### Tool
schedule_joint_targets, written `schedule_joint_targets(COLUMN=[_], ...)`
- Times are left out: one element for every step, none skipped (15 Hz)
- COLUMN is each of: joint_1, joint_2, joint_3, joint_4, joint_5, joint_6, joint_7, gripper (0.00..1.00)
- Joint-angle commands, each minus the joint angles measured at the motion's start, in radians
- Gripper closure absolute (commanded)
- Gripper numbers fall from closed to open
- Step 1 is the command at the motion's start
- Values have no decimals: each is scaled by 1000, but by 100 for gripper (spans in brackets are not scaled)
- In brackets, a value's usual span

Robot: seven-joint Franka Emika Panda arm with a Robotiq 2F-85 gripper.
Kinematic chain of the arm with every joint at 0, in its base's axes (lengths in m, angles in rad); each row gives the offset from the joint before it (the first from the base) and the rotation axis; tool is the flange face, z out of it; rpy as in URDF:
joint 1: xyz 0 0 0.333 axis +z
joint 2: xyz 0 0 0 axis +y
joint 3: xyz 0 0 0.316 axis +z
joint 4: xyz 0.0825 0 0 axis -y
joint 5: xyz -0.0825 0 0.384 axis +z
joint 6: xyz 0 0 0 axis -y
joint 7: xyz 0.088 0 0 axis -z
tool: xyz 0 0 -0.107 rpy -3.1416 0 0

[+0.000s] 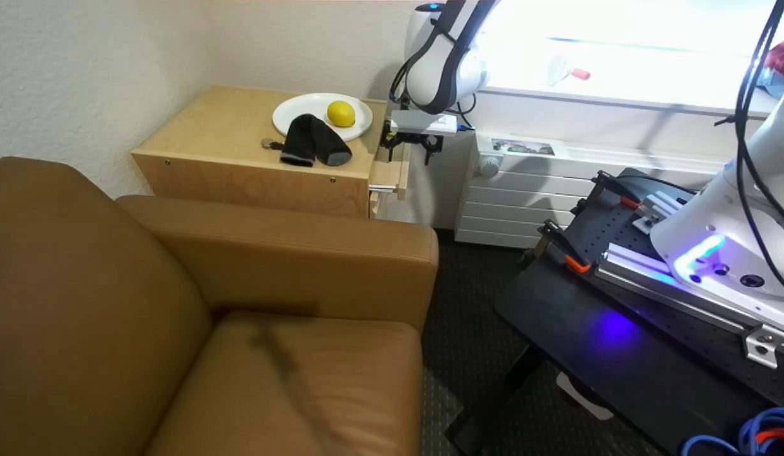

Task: Pick the sock on the drawer tray, put it on the drawer top, close and open the drawer, then pick the sock and put it on the drawer tray

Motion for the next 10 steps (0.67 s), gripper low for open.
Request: schedule_joint_targets(joint_1=[-1, 4, 3, 2, 1, 1, 2, -10, -14, -23], joint_2=[80, 41, 44, 47, 49, 55, 62, 66, 71, 72], joint_3=[-25, -15, -17, -19, -20, -27, -40, -39, -50, -53], joint_4=[106, 50, 65, 74, 79, 80, 75, 68, 58, 50], joint_5=[14, 15, 12, 11, 10, 7, 6, 11, 10, 14], joint_6=[-95, -36, -55, -69, -73, -70, -76, -70, -59, -54], joint_7=[5, -7, -5, -4, -4, -5, 4, 0, 1, 0], gripper=[0, 0, 0, 0, 0, 0, 0, 0, 0, 0])
